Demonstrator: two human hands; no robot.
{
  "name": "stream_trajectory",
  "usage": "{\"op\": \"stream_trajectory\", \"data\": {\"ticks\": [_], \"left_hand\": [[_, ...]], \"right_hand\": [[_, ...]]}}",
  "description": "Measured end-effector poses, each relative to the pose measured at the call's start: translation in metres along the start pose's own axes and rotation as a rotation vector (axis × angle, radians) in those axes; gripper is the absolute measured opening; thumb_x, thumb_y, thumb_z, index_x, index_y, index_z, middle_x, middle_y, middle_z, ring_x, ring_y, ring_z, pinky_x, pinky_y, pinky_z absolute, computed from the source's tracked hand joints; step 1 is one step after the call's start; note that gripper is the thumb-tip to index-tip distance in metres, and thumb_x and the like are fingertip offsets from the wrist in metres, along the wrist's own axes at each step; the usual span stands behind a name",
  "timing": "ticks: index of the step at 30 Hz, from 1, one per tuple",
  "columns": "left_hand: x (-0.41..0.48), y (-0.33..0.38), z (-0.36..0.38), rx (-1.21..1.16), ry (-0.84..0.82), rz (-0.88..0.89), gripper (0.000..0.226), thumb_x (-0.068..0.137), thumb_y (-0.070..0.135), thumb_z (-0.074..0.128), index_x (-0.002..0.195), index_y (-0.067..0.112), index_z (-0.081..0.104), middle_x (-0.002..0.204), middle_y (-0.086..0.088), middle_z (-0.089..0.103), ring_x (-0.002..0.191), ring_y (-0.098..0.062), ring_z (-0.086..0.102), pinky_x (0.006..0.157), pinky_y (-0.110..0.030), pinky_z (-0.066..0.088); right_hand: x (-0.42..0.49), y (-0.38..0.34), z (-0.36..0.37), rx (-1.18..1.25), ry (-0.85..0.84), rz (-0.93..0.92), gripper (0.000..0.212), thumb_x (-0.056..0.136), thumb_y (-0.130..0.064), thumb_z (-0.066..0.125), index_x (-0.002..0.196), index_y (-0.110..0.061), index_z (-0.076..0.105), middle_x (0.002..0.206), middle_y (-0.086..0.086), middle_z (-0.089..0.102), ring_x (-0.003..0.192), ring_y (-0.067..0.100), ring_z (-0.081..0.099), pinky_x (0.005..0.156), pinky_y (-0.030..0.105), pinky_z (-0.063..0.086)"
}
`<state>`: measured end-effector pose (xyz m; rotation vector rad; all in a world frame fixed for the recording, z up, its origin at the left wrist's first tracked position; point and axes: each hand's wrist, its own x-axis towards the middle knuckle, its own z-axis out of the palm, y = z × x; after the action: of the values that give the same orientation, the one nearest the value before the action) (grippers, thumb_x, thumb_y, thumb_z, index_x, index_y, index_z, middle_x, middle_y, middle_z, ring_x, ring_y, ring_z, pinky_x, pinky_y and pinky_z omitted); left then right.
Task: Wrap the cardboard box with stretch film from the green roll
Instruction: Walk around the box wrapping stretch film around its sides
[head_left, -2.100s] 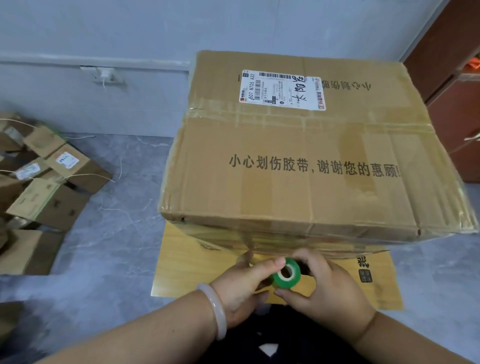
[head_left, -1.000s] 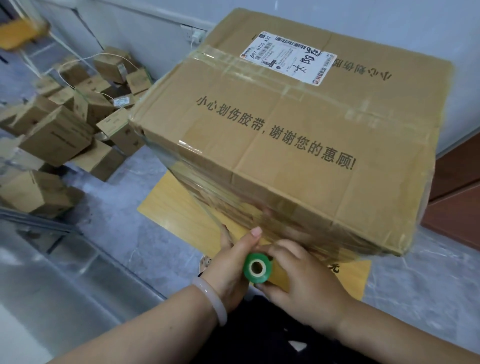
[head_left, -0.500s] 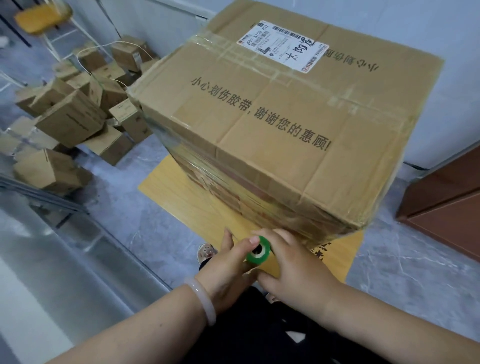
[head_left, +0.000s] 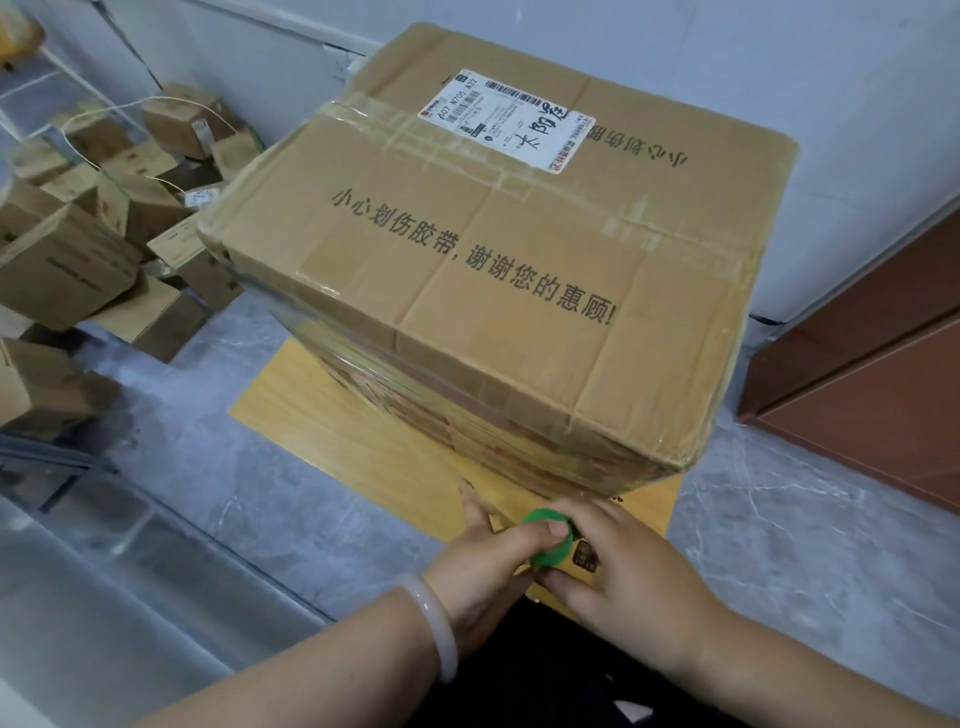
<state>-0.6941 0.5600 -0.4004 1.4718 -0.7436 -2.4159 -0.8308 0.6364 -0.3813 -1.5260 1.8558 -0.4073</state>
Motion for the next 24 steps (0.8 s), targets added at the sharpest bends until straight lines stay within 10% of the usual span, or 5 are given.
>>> {"op": "stream_trajectory", "data": {"ticks": [9, 17, 24], "left_hand": [[0.012, -0.023, 0.023, 0.038, 0.096, 0.123, 0.172, 0.033, 0.043, 0.099, 0.147, 0.05, -0.029, 0.147, -0.007, 0.049, 0.131, -0.023, 0.052, 0.116, -0.045, 0.037], [0.009, -0.035, 0.069, 0.109, 0.396, 0.208, 0.146, 0.041, 0.064, 0.072, 0.15, 0.05, -0.024, 0.145, 0.004, 0.037, 0.149, -0.023, 0.028, 0.125, -0.047, 0.016], [0.013, -0.046, 0.071, -0.007, 0.442, 0.218, 0.134, 0.048, 0.059, 0.079, 0.142, 0.068, -0.015, 0.149, -0.006, 0.047, 0.135, -0.031, 0.047, 0.11, -0.056, 0.041]], "right_hand": [[-0.009, 0.022, -0.013, 0.066, -0.022, 0.041, 0.05, 0.08, -0.05, 0.063, 0.122, -0.04, 0.039, 0.116, -0.022, 0.053, 0.106, 0.002, 0.056, 0.086, 0.024, 0.047], [-0.013, 0.058, -0.021, 0.207, -0.048, 0.009, 0.054, 0.078, -0.048, 0.066, 0.126, -0.039, 0.044, 0.12, -0.021, 0.058, 0.112, -0.002, 0.055, 0.09, 0.028, 0.05], [-0.01, 0.067, -0.025, 0.202, -0.076, -0.075, 0.05, 0.078, -0.05, 0.065, 0.123, -0.041, 0.044, 0.119, -0.018, 0.058, 0.112, 0.0, 0.054, 0.091, 0.03, 0.05]]}}
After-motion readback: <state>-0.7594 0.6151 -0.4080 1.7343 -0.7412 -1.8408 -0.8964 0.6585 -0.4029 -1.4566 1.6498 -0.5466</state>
